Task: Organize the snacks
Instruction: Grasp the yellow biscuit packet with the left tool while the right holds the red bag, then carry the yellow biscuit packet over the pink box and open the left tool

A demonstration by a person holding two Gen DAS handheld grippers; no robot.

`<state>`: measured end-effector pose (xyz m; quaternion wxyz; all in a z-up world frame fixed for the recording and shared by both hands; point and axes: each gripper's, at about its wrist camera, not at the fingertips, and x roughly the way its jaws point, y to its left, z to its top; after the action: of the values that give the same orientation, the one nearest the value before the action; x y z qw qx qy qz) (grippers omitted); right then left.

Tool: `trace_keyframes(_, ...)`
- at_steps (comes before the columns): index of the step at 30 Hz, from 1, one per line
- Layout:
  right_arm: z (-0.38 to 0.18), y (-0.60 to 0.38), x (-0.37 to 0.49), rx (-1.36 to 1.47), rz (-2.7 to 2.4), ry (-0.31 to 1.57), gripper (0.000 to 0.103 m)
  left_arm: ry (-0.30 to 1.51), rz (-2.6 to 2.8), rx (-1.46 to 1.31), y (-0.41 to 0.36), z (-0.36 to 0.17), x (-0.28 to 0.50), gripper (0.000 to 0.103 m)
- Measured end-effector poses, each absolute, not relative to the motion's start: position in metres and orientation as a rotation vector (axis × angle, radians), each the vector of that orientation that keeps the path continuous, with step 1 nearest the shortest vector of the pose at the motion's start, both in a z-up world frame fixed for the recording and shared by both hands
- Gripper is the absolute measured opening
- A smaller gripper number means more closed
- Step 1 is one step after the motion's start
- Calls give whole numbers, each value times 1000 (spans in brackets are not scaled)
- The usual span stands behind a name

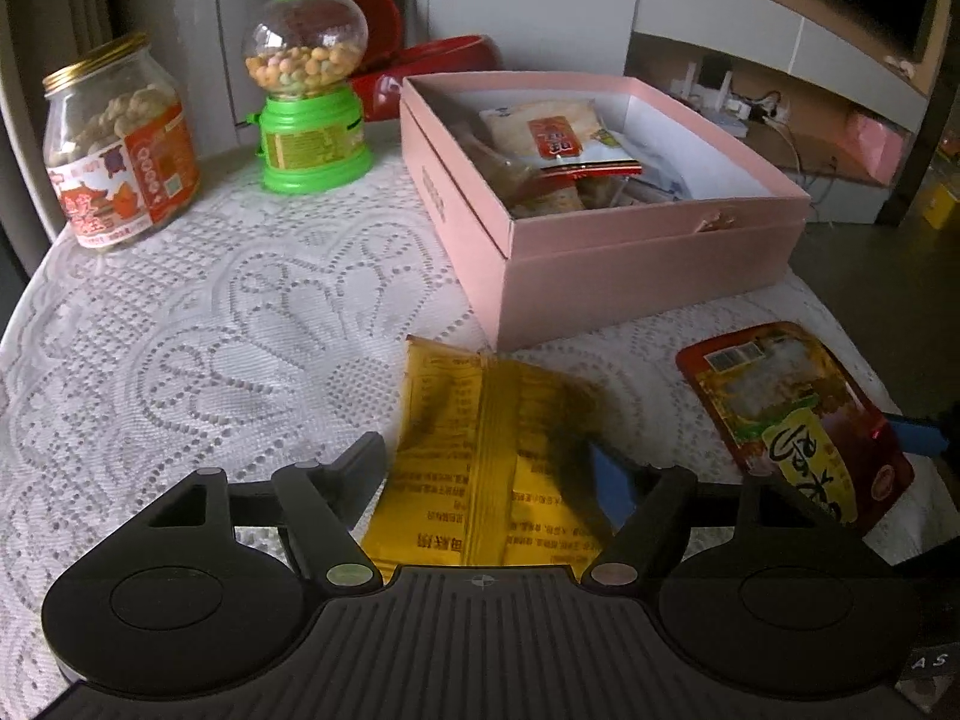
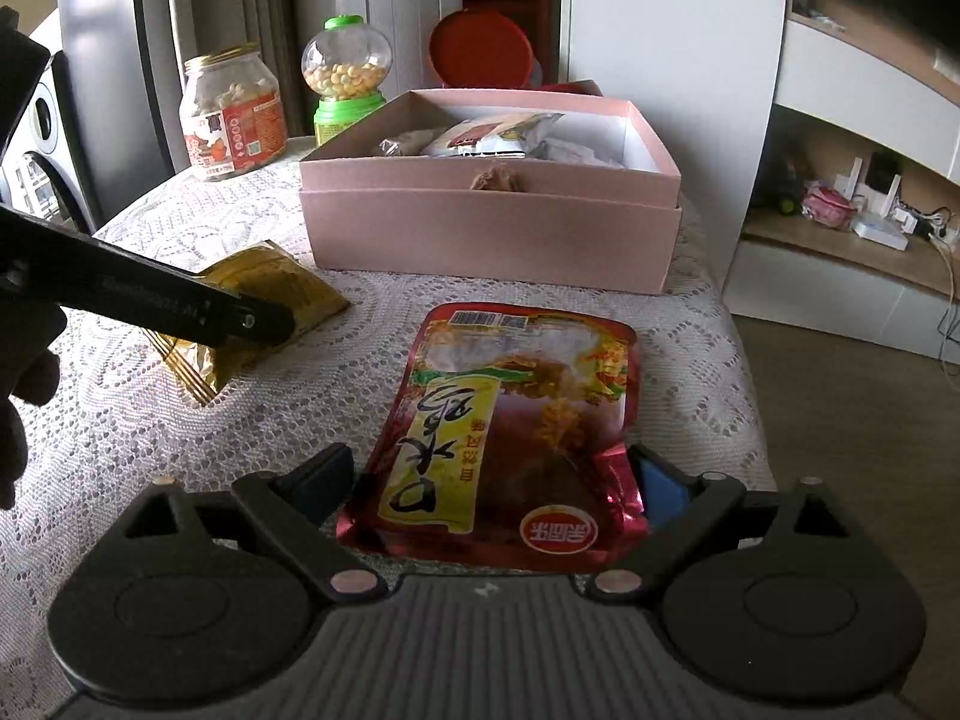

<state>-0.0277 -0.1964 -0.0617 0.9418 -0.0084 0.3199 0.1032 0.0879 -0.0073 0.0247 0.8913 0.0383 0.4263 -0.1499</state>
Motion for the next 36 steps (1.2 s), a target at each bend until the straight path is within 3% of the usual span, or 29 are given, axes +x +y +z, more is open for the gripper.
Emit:
trace_keyframes(3,-62,-196,-27,-16,210,654,98,874,-304,48,-4,26,79,67)
trace_keyframes(6,-63,-197,-26,-13,225,660,102,859,-332,30,-3,27,60,64)
trace_keyframes(15,-62,-196,-23,-28,245,677,103,762,-361,-30,18,19,20,64)
trace_keyframes(25,-53,-193,5,-43,240,766,102,826,-369,17,8,24,22,64)
trace_keyframes(30,-45,-202,-1,-32,256,777,82,848,-374,10,9,27,24,61)
trace_keyframes(36,-26,-224,-32,27,273,748,74,859,-446,-14,7,33,14,55)
